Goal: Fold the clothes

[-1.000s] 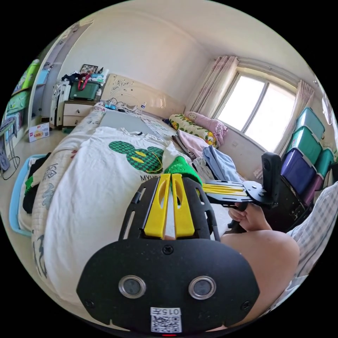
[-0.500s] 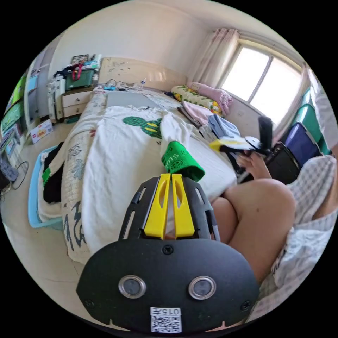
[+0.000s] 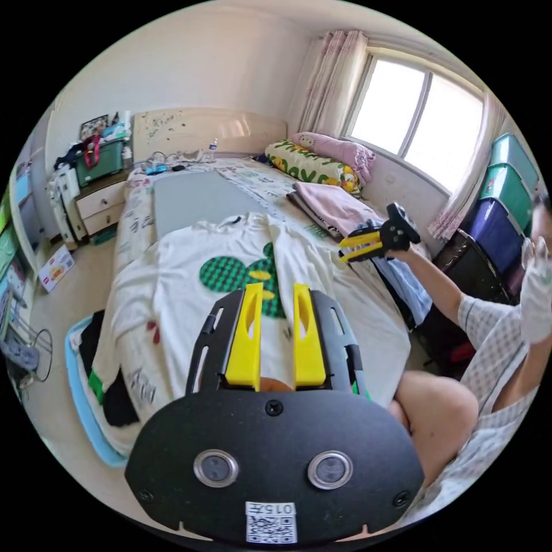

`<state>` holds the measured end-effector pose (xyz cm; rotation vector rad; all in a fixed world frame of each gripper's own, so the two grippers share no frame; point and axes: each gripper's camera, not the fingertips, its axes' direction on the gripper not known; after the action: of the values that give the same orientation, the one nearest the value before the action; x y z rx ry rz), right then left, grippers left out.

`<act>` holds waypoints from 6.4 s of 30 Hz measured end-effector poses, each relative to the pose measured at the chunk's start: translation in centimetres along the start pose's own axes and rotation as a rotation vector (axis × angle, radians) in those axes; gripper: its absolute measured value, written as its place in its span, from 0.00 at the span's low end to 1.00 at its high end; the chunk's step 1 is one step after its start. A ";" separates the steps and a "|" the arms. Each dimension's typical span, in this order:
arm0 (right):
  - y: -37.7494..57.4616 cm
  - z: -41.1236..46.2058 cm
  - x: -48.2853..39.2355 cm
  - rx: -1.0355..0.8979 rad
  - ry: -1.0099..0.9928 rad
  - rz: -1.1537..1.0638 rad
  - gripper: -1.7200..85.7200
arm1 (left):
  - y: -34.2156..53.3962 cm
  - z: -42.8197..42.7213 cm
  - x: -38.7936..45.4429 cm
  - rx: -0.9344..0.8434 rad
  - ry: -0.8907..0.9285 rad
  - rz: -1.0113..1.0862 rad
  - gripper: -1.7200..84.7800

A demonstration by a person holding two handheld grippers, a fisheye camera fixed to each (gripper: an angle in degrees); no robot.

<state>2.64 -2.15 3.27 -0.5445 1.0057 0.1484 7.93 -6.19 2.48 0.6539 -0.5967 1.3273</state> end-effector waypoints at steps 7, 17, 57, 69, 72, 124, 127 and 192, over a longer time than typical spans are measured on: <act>-0.3 1.2 2.8 0.117 -0.154 0.121 0.12 | -15.4 18.1 -0.1 -0.124 -0.027 -0.081 0.15; -4.7 2.2 0.6 0.038 -0.081 0.148 0.06 | -20.9 30.4 -1.3 -0.208 0.030 -0.246 0.08; -7.6 0.9 1.1 -0.210 0.152 0.242 0.05 | 2.1 4.4 14.2 -0.300 -0.182 0.304 0.11; 0.4 -11.8 5.4 0.049 -0.102 0.376 0.07 | 4.7 1.1 -1.2 -0.171 0.179 -0.092 0.09; 1.5 -16.1 -2.3 0.271 -0.166 0.226 0.08 | 5.1 1.8 -3.9 -0.178 0.287 -0.134 0.09; 4.7 -19.0 -12.3 0.207 -0.343 0.161 0.01 | 3.4 1.7 -4.0 -0.277 0.518 0.082 0.02; 5.4 -19.4 -11.8 0.211 -0.361 0.168 0.01 | 3.9 -0.3 -4.6 -0.230 0.478 0.050 0.01; 3.9 -21.1 -9.2 0.353 -0.519 0.259 0.01 | 3.3 -31.8 -26.5 0.185 0.095 -0.590 0.12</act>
<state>-19.74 -8.16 0.77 -0.0397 0.5697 0.3170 1.54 -0.53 -38.19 0.8350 -0.1757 0.8552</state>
